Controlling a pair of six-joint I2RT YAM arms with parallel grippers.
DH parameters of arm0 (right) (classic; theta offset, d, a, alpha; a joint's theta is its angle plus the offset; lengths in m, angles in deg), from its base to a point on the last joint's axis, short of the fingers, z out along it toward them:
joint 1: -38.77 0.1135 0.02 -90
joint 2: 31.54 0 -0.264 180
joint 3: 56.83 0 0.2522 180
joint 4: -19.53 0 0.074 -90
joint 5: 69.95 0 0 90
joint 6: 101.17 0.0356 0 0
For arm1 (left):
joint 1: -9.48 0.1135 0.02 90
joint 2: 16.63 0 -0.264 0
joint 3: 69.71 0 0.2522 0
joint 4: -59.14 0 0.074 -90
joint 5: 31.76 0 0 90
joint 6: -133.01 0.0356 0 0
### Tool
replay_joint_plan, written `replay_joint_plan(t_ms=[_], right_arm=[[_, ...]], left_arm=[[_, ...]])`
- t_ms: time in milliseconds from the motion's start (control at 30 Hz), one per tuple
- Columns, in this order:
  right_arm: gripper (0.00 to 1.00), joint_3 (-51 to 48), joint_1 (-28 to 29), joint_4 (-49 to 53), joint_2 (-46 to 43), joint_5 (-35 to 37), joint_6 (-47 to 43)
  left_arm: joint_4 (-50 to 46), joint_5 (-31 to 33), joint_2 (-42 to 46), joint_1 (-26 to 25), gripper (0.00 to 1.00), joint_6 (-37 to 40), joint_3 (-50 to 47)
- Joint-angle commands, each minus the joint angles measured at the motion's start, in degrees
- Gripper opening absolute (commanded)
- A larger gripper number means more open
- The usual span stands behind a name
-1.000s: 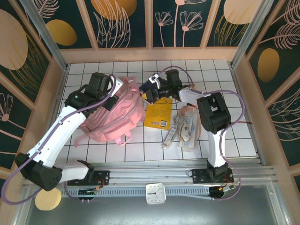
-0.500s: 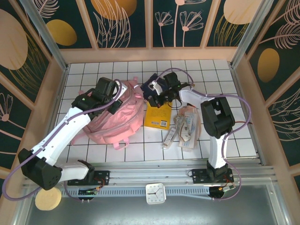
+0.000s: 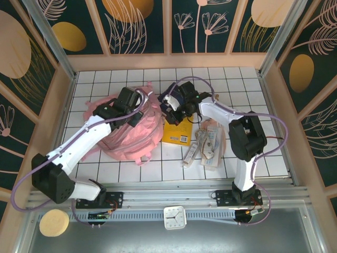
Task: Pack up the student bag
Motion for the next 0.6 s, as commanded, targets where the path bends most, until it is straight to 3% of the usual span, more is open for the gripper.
replay_joint_plan(t_ms=[0,233,567], right_arm=[[0.00,0.34,1.89,6.29,-2.75,0.31,-1.67],[0.00,0.97,6.80,10.23,-4.74,5.97,3.86],[0.00,-2.41,15.23,0.55,-6.48,23.74,19.86]], left_arm=[[2.81,4.38,-2.50,0.55,0.00,-3.69,2.27],[0.24,4.74,-14.23,-0.15,0.00,-11.67,15.56],[-5.57,-5.56,-30.81,-0.60,0.00,-26.34,37.09]])
